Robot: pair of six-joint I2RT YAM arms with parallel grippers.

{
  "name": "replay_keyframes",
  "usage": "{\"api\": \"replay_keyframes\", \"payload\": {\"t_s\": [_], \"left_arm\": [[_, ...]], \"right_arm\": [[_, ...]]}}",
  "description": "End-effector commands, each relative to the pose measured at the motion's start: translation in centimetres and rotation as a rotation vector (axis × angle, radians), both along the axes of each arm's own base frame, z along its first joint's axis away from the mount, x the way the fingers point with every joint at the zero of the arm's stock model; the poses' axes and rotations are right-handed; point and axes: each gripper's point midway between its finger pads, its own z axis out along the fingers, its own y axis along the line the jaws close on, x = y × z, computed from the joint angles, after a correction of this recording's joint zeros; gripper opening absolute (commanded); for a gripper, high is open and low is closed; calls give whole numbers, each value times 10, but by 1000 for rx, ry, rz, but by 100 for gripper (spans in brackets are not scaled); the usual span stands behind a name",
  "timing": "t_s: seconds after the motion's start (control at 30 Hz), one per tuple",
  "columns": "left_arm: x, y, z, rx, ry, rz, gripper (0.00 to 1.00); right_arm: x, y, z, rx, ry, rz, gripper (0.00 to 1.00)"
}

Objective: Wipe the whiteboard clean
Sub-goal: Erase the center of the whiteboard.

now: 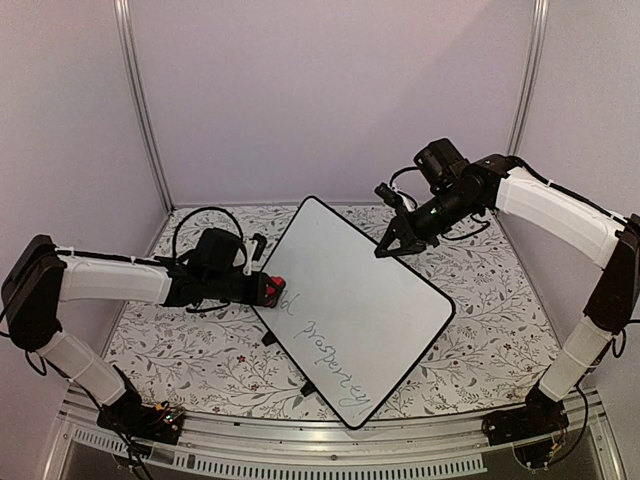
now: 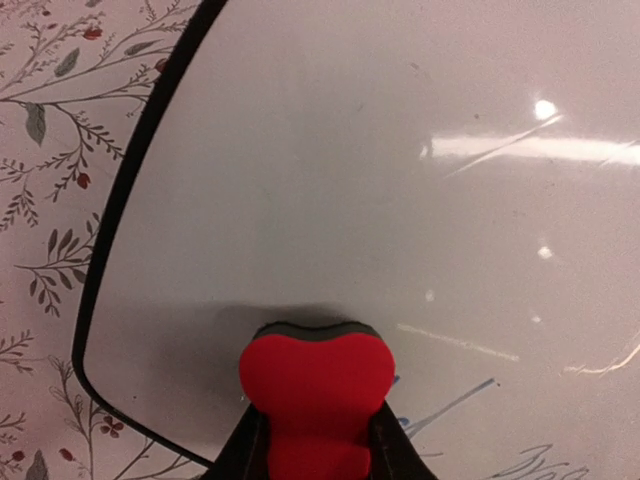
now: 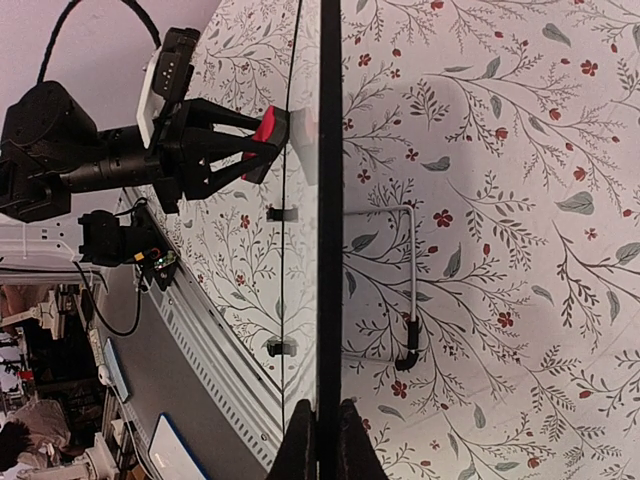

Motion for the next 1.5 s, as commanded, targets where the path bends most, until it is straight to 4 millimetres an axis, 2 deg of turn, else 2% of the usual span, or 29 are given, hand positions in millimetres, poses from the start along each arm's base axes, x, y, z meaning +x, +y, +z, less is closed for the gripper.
{"api": "replay_keyframes", "payload": {"t_s": [0.0,0.6,0.8,1.17,1.33,1.47], "left_arm": [[-10,3,-16,6,37,-17,0],[-49,22,-52,11,121,-23,0],[-44,20,-38,1,89,-23,0],[-9,0,14,-35,-43,-20,0],[2,-10,14,-16,-42,-33,0],[0,-13,4,-18,-10,-43,0]], "right_arm": [[-12,8,-4,3,-24,89,0],[-10,9,-6,-3,-17,88,0],[-10,10,-6,-1,-16,89,0],[-12,10,-7,-2,-11,92,0],[-11,10,-7,0,-14,92,0],[-11,10,-7,-2,-14,92,0]]}}
